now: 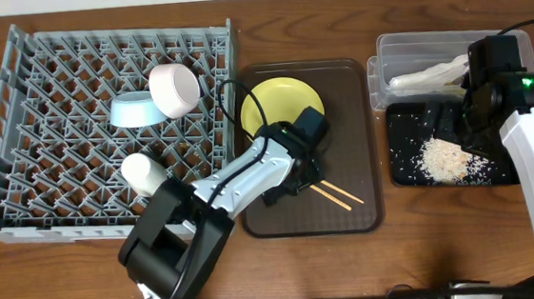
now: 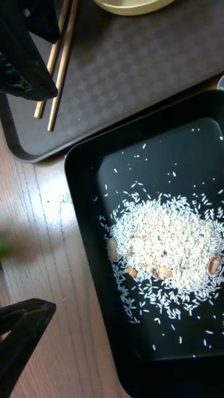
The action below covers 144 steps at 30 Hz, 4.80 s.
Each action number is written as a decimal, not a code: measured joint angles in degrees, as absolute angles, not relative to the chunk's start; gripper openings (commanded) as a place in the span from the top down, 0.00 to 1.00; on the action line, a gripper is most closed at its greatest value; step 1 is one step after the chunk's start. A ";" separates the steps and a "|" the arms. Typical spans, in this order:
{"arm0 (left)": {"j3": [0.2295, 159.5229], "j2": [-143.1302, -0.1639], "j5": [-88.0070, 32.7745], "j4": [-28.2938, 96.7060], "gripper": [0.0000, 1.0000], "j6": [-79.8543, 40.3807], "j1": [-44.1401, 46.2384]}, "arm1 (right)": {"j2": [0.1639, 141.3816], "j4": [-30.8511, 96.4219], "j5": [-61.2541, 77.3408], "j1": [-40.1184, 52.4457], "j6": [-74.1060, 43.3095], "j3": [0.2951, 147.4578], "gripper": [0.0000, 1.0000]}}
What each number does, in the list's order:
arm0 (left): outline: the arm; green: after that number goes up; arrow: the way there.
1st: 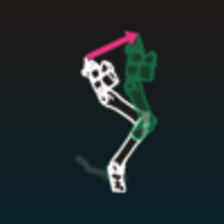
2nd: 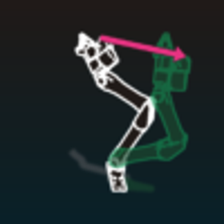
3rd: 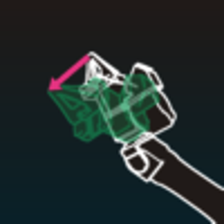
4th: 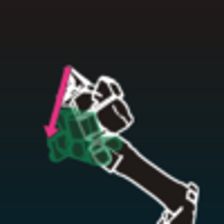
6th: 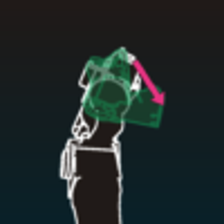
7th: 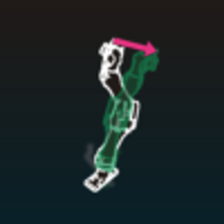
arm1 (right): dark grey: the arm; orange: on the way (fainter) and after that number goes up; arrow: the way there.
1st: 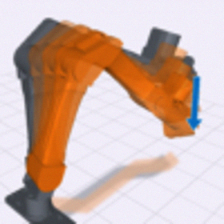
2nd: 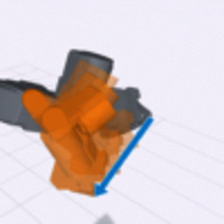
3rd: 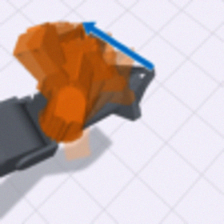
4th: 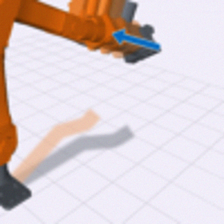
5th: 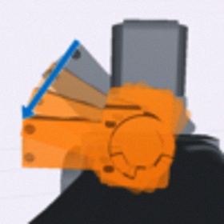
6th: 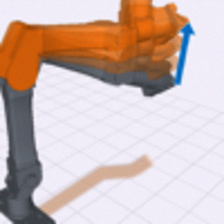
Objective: Sort waste into correct bins and load items into the dishwasher
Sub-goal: 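Reach the left gripper to the chopsticks on the brown tray and grasp one, then carry the chopstick with the left gripper and drop it into the rack, then grasp the second chopstick on the brown tray with the left gripper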
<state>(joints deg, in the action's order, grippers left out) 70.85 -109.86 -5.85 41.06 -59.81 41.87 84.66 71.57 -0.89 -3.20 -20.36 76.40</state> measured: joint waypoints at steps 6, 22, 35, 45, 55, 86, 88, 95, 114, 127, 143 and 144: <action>70.85 -111.02 -5.80 41.10 0.15 -59.86 42.11 | 84.66 71.59 -0.89 -3.20 -20.36 76.40 0.01; 70.85 -111.04 -7.79 40.91 0.54 -60.18 42.11 | 84.66 71.61 -0.89 -3.20 -20.36 76.40 0.01; 70.85 -111.11 -8.03 39.77 0.69 -60.20 42.11 | 84.66 71.75 -0.89 -3.20 -20.36 76.40 0.01; 70.85 -111.13 -8.25 39.57 0.75 -60.23 42.11 | 84.66 71.77 -0.89 -3.20 -20.36 76.40 0.01; 70.85 -111.22 -8.45 39.42 0.88 -60.20 42.11 | 84.66 71.79 -0.89 -3.20 -20.36 76.40 0.01; 70.81 -94.30 -8.75 46.17 0.92 -44.86 33.93 | 84.66 71.79 -0.86 -3.20 -20.34 76.42 0.01; 70.81 -91.90 -8.84 47.35 0.92 -37.71 31.33 | 84.66 71.81 -0.89 -3.20 -20.34 76.42 0.01; 70.81 -82.50 -8.64 48.88 0.92 -13.50 22.31 | 84.66 71.79 -0.89 -3.20 -20.34 76.42 0.01; 70.78 -91.22 -3.01 44.05 0.86 -3.79 17.67 | 84.66 71.79 -0.89 -3.20 -20.34 76.44 0.01; 70.78 -91.22 -2.87 43.46 0.47 -3.79 17.67 | 84.66 71.79 -0.89 -3.20 -20.34 76.44 0.01; 70.81 -92.97 -7.22 42.98 0.37 -38.30 35.64 | 84.66 71.79 -0.89 -3.20 -20.34 76.44 0.01; 70.81 -94.02 -6.92 42.57 0.37 -40.34 36.84 | 84.66 71.81 -0.89 -3.20 -20.34 76.44 0.01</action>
